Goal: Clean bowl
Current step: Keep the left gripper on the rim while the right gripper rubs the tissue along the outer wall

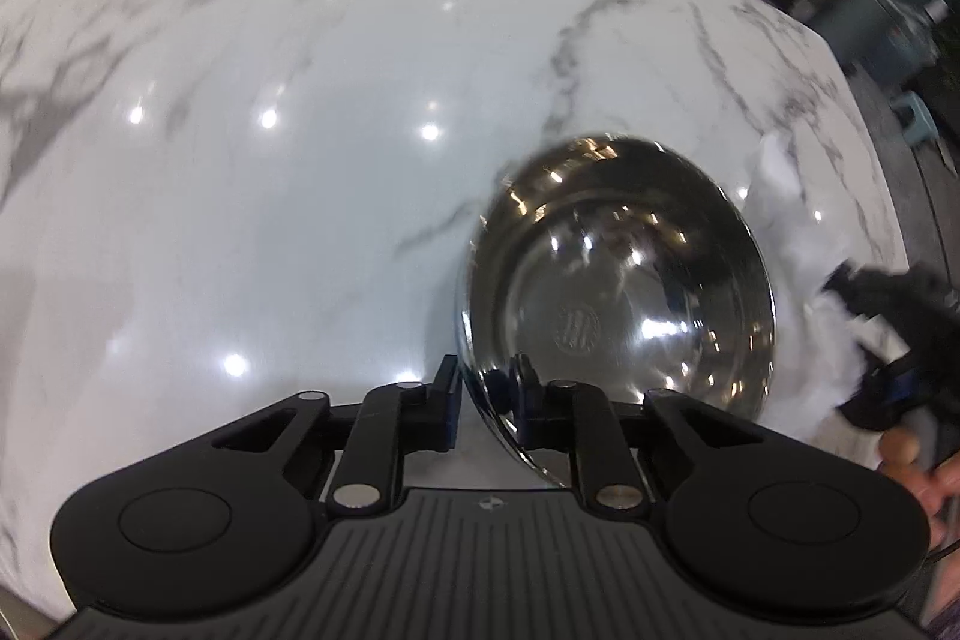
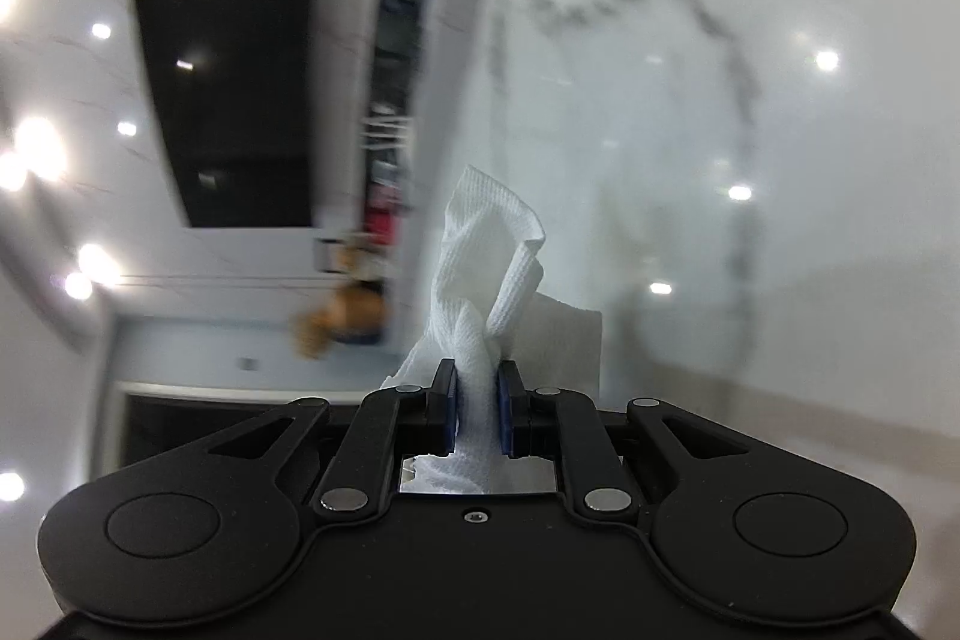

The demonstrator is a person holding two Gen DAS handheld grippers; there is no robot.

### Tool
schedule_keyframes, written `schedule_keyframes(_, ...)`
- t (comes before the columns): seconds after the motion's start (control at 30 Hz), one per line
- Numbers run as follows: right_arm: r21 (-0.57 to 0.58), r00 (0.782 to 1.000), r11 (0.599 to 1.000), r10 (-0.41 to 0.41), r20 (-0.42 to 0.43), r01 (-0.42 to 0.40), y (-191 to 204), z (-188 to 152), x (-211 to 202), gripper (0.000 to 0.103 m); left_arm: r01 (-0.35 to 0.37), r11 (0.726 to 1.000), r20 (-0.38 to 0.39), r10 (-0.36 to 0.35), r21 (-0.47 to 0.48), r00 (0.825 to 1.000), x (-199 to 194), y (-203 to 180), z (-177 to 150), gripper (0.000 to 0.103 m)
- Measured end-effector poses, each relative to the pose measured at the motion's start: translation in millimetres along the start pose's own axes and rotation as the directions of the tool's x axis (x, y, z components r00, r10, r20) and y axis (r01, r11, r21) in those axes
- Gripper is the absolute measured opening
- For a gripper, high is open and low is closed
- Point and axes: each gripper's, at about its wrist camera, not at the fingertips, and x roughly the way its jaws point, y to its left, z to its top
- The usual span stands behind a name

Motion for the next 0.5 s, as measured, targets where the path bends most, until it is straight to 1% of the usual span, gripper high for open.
schedule_keyframes(0.07, -0.010, 1.000, 1.000, -0.001, -0.017, 0.001, 1, -1, 1, 0.012, 0.011, 1.000, -0.005, -0.011, 0.022, 1.000, 1, -1, 1, 0.013)
schedule_keyframes(0.1, -0.011, 1.000, 1.000, -0.015, -0.019, 0.014, 1, -1, 2, 0.012, 0.013, 1.000, -0.006, -0.013, 0.023, 1.000, 1, -1, 1, 0.013)
schedule_keyframes(0.37, 0.040, 0.999, 0.998, -0.041, -0.022, 0.042, -7, 0, 6, 0.012, 0.008, 1.000, -0.005, -0.008, 0.001, 1.000, 4, 0, 3, 0.013)
schedule_keyframes(0.5, 0.012, 0.988, 0.988, -0.154, -0.029, 0.154, -4, -3, 13, 0.012, 0.005, 1.000, 0.000, -0.005, -0.004, 1.000, 5, 1, 4, 0.014)
